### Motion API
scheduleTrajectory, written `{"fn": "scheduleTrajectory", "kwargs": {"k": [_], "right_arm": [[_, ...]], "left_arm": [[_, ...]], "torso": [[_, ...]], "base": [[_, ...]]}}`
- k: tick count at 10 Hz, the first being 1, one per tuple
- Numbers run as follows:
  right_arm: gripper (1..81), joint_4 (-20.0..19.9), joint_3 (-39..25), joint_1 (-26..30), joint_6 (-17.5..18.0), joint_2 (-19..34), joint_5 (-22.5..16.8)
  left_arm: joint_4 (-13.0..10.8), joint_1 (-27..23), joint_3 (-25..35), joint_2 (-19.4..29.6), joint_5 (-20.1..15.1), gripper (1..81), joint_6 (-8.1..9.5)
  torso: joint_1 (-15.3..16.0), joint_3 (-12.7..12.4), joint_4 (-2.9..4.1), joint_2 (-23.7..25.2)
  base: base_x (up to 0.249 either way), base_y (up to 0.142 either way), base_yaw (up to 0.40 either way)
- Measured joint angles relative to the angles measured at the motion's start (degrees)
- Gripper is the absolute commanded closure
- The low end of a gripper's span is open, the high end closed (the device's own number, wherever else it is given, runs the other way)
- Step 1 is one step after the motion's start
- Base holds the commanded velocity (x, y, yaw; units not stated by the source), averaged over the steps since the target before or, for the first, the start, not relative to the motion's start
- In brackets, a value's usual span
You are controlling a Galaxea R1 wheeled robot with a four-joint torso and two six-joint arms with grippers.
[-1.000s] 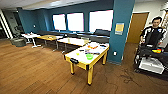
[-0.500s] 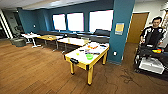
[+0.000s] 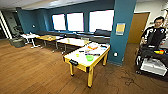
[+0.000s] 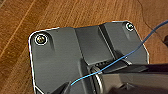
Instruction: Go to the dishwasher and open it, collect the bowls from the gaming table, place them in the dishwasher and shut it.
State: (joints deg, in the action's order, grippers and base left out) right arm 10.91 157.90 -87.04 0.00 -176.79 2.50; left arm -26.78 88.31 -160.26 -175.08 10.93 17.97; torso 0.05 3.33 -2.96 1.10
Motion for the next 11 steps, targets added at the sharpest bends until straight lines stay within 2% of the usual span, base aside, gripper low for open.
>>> {"fn": "scheduleTrajectory", "kwargs": {"k": [6, 11], "right_arm": [[1.0, 0.0, 0.0, -0.9, 0.0, 0.0, -0.5], [1.0, 0.0, 0.0, -0.9, 0.0, -0.1, -0.4]], "left_arm": [[0.0, 0.8, 0.0, 0.0, -0.4, 1.0, 0.00], [0.0, 0.8, 0.1, 0.0, -0.4, 1.0, 0.00]], "torso": [[0.0, 0.0, 0.00, 0.0], [0.0, 0.0, 0.00, 0.0]], "base": [[0.139, 0.000, 0.000], [0.135, 0.062, 0.000]]}}
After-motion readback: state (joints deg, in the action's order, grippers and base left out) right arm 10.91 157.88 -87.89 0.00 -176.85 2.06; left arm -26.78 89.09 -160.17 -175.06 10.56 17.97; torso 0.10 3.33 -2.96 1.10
